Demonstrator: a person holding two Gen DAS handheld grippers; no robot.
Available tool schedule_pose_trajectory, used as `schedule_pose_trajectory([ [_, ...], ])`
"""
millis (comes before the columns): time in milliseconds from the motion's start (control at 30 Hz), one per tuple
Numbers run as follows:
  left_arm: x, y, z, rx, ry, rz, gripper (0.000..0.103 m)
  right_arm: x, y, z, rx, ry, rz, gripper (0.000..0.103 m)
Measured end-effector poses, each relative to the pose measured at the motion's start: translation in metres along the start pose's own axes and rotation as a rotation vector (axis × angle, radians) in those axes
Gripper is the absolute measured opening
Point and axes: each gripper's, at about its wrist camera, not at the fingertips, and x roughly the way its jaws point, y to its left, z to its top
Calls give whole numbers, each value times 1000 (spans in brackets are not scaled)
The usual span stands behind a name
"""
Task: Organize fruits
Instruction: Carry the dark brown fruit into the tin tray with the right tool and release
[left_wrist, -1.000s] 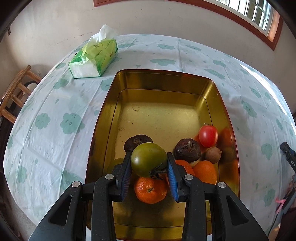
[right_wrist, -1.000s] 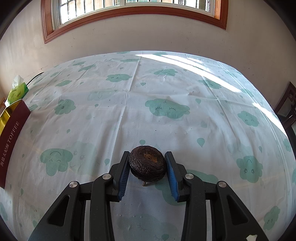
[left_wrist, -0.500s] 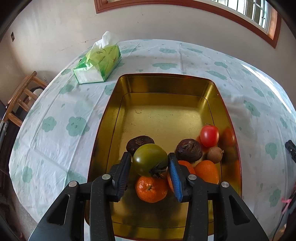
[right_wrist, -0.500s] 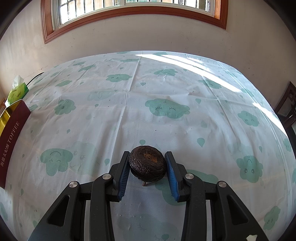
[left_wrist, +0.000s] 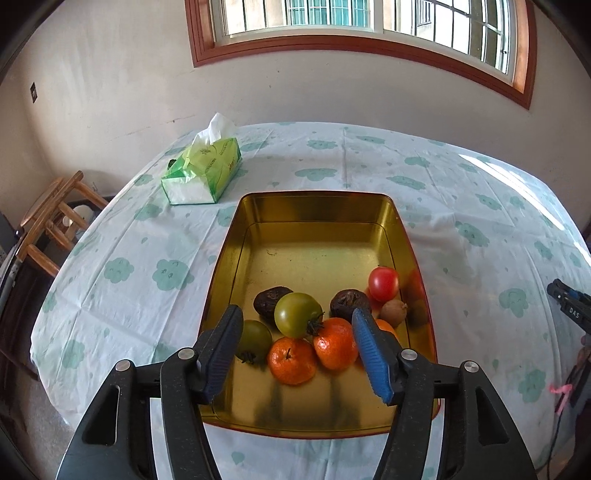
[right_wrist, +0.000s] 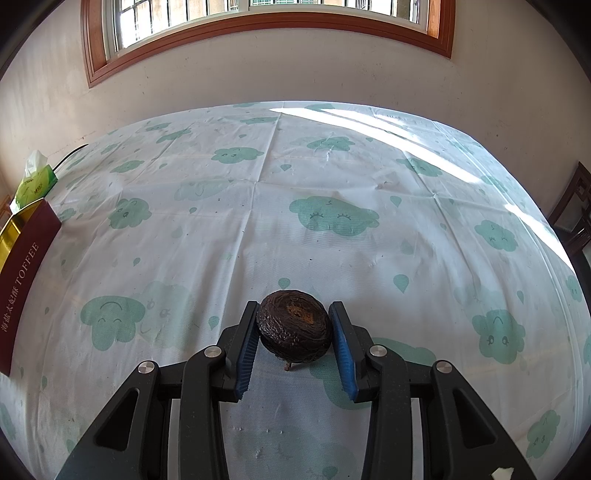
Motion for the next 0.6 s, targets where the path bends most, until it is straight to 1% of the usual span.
schedule_pose_trajectory([
  [100, -6, 0, -2, -9, -6, -7, 65, 0, 0, 0, 0, 0, 1, 36],
  [233, -10, 3, -4, -24, -14, 2, 67, 0, 0, 0, 1, 0, 1, 36],
  [300, -11, 3, -6, -24, -13, 5, 70, 0, 0, 0, 0, 0, 1, 36],
  [367, -10, 3, -8, -14, -2, 17, 70, 0, 0, 0, -1, 0, 0, 36],
  [500, -10, 4, -13, -30, 4, -3, 70, 0, 0, 0, -2, 0, -1, 36],
  [600, -10, 4, -15, -38, 8, 7, 70, 0, 0, 0, -2, 1, -3, 36],
])
